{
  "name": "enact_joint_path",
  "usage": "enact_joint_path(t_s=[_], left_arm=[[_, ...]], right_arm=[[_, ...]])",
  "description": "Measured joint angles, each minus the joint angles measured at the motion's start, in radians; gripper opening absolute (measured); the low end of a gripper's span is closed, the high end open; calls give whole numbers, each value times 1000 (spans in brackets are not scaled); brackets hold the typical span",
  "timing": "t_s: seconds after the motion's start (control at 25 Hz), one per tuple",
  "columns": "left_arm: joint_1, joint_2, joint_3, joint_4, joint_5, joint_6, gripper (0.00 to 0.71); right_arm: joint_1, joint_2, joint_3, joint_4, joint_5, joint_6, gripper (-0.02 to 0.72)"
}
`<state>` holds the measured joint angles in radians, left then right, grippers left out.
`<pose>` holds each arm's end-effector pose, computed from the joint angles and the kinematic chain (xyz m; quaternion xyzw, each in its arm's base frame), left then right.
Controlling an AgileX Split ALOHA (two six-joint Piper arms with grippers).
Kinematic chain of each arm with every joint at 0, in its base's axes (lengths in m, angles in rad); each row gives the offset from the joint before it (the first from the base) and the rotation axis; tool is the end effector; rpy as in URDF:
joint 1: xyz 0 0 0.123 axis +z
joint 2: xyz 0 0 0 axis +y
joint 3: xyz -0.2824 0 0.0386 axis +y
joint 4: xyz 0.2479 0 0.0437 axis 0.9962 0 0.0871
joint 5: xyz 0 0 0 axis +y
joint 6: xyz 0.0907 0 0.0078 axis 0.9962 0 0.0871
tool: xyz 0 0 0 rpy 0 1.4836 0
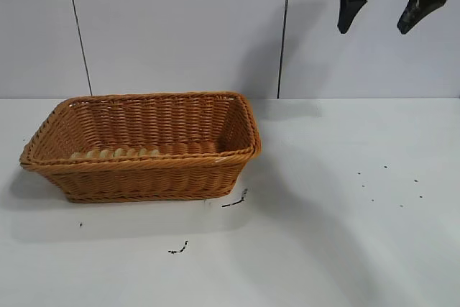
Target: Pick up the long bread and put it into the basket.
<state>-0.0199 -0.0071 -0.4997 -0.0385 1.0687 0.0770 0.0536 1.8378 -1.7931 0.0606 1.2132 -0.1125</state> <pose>-0.0063 -0.0029 0.2765 0.0422 0.8523 -0.0043 0.5213 0.3958 0.0264 0.3340 -0.0765 0.9766 0.0241 0.1994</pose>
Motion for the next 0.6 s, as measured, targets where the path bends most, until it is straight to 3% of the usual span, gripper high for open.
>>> enact_joint_path(t_s=[0.44,0.6], left_arm=[[0,0,0,0,0,0,692],[0,0,0,0,0,0,692]], right_arm=[[0,-668,821,-16,0,0,689],[0,-900,1067,-17,-72,0,689]])
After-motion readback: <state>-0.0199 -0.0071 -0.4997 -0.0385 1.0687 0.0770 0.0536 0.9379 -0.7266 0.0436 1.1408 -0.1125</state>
